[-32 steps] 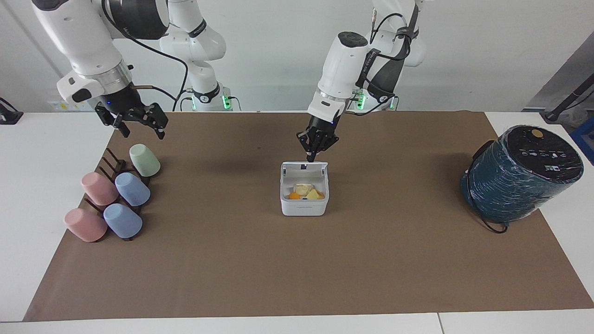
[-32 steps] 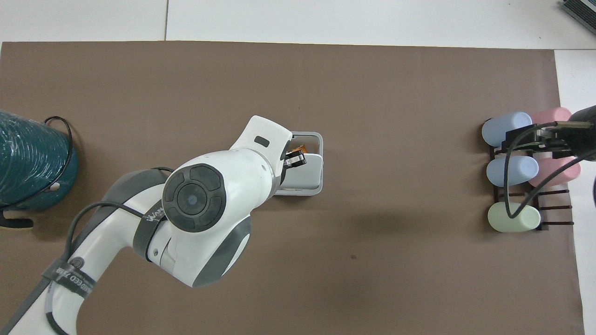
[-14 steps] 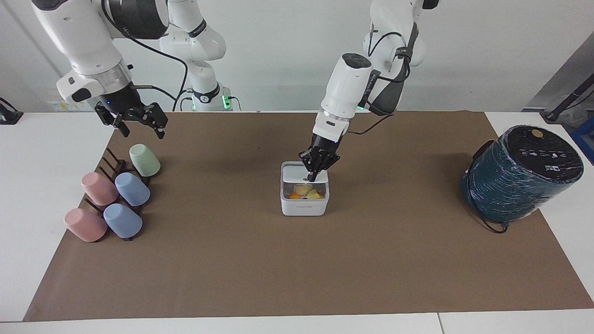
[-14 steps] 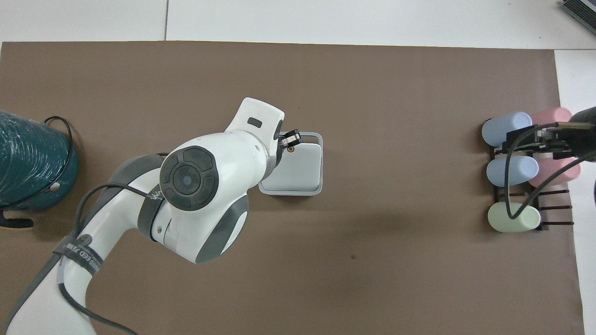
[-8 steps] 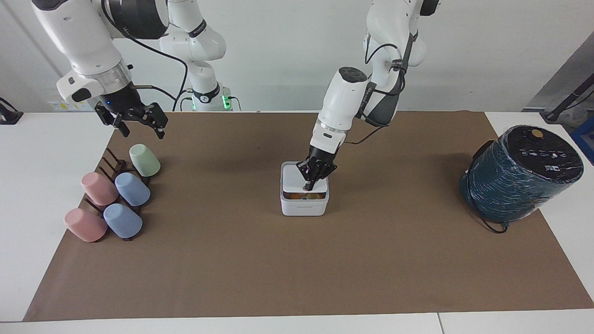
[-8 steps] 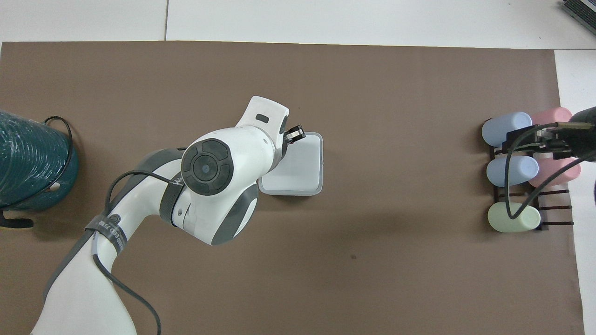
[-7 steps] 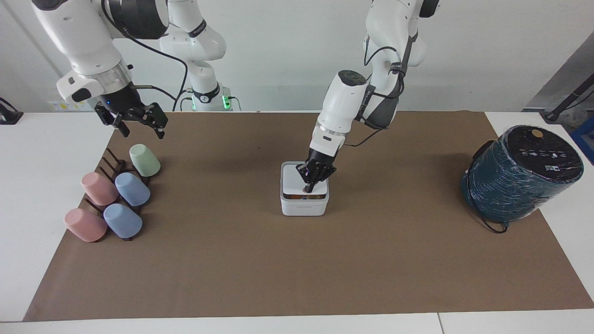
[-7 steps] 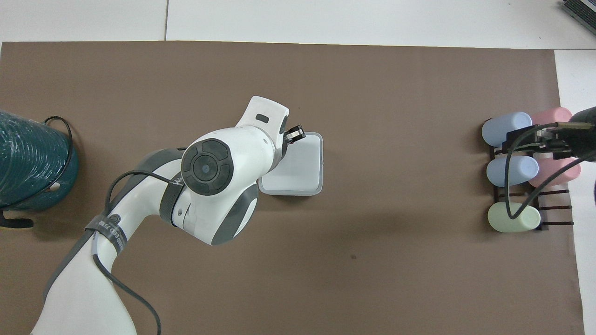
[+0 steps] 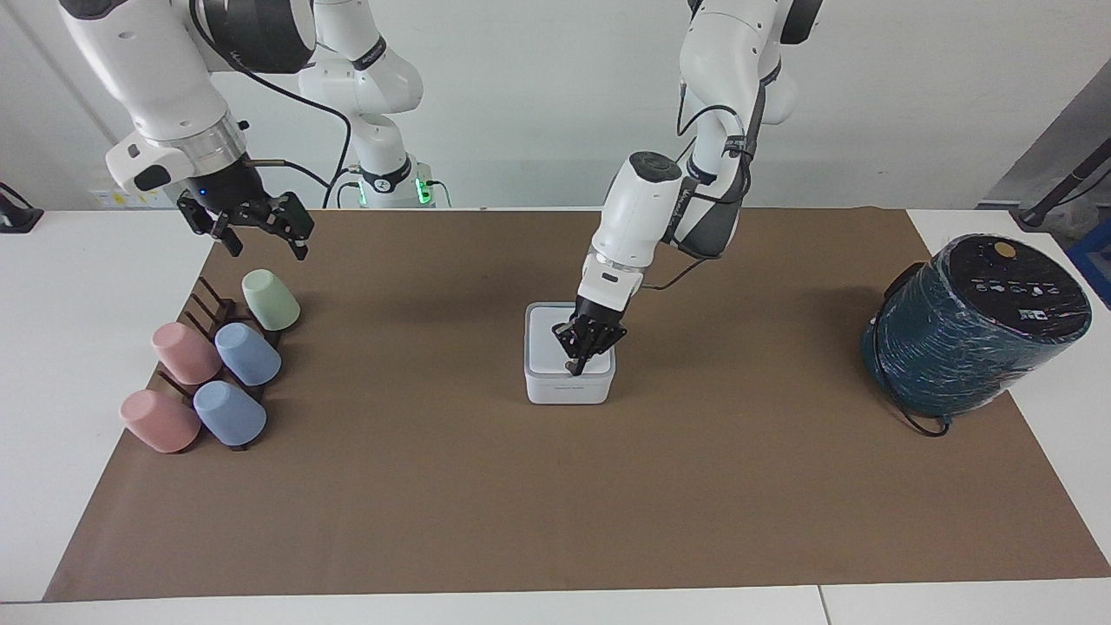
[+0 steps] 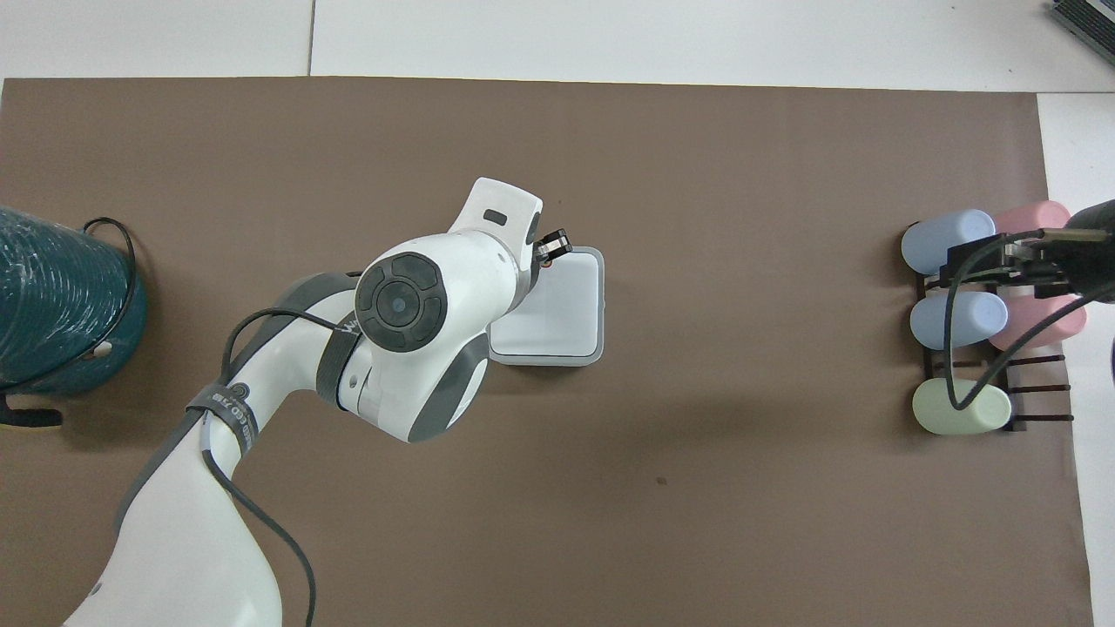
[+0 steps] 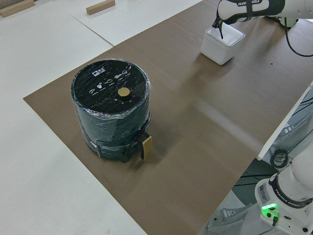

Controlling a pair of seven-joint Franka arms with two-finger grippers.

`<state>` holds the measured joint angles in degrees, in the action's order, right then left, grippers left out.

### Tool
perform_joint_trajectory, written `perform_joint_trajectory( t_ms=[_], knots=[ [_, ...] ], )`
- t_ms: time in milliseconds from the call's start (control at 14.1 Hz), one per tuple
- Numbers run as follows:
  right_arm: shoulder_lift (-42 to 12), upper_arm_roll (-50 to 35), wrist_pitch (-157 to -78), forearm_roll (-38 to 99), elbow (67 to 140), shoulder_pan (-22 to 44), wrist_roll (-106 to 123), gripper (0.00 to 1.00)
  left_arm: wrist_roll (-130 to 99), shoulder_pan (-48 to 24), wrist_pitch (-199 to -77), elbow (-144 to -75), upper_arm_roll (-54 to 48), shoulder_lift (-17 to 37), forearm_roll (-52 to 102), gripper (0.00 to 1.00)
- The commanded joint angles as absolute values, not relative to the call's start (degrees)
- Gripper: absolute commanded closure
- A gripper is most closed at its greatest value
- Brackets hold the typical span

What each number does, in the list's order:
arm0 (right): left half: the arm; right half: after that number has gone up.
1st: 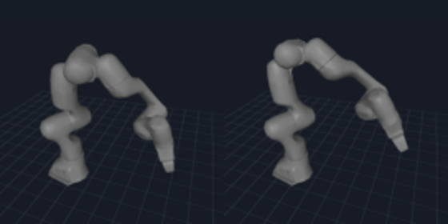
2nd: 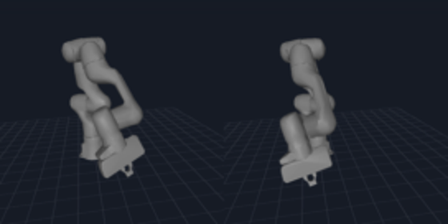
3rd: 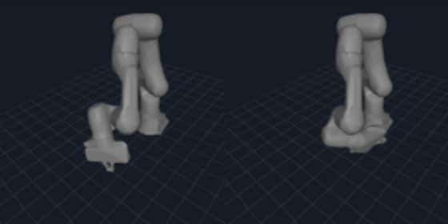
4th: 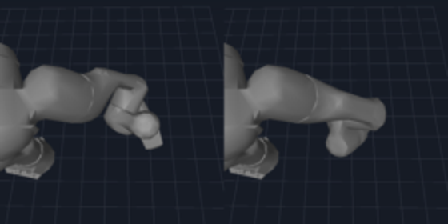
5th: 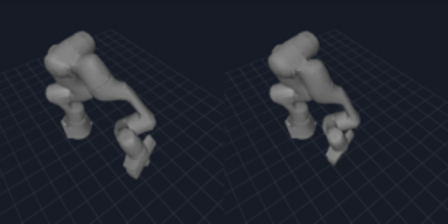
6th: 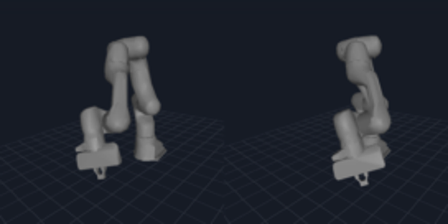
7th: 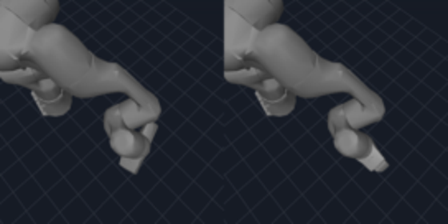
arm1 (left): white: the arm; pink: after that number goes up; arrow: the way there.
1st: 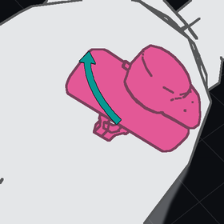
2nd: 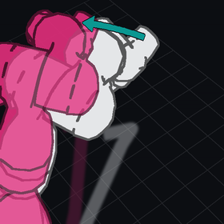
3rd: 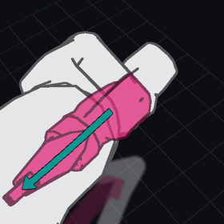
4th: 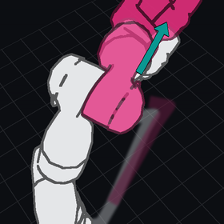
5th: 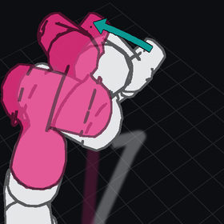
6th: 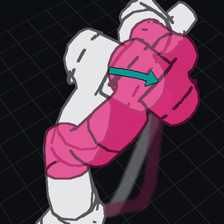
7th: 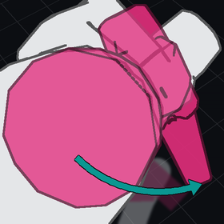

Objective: Close trash can lid
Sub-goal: 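Push the white lid down over the trash can with the left gripper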

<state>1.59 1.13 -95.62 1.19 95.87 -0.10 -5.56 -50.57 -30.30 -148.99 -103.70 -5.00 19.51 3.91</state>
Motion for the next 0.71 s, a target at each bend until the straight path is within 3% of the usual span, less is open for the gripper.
perform_joint_trajectory(
  t_ms=[0,284,639],
  knots=[
    [2.64,0.88,-96.5,2.11,97.12,-0.7,-5.27,0.0,-50.89,-30.15,-150.73,-102.74,-4.83,22.06,3.43,1.0],
    [2.64,0.88,-96.59,2.11,97.12,-0.7,-5.27,0.0,-50.8,-30.23,-149.86,-102.48,-4.57,22.32,3.43,1.0],
    [2.64,0.88,-96.5,2.11,97.12,-0.7,-5.27,0.0,-50.71,-30.23,-141.88,-97.48,-4.39,22.06,3.43,1.0]
  ],
)
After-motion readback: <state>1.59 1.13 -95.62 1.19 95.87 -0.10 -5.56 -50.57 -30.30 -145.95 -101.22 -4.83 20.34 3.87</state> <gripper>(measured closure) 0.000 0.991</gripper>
